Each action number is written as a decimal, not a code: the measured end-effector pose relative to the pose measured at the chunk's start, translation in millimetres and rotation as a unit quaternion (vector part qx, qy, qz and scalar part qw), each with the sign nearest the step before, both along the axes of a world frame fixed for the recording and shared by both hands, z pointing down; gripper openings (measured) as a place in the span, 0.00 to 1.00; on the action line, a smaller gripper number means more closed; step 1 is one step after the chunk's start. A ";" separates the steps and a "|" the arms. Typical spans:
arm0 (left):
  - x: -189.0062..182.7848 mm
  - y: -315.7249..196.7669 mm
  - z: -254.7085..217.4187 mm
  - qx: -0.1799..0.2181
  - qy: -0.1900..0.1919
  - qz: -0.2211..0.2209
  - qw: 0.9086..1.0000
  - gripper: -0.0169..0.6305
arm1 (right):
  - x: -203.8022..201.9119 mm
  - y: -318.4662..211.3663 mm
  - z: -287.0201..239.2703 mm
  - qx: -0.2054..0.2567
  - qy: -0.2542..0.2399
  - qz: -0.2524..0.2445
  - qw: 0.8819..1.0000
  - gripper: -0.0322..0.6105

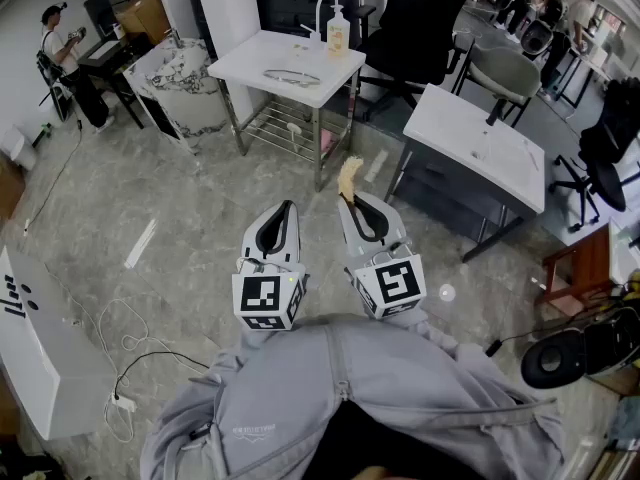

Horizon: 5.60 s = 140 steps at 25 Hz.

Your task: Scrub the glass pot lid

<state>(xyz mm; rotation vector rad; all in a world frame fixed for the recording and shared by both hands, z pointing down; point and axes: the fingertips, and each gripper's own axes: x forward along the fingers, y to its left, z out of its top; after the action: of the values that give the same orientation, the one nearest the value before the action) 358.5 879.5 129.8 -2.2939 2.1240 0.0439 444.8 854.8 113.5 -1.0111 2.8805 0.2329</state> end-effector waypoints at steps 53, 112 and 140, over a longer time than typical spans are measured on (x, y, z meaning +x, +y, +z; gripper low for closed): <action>-220.2 -368.5 24.5 -0.017 0.010 0.042 0.999 0.04 | -208.1 -372.9 27.5 -0.035 -0.022 0.053 0.998 0.10; -391.3 -798.3 66.3 -0.049 0.003 0.139 0.989 0.04 | -367.3 -780.1 85.4 -0.066 0.009 0.156 0.986 0.10; -465.4 -938.4 131.7 -0.123 -0.014 0.342 0.932 0.04 | -428.3 -883.2 141.9 -0.130 0.056 0.339 0.930 0.10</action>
<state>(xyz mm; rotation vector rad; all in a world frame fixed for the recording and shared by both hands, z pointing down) -106.9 -58.9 261.5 -3.0335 1.2700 -0.2568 16.5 -28.3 255.5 -2.0817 2.5728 -0.0656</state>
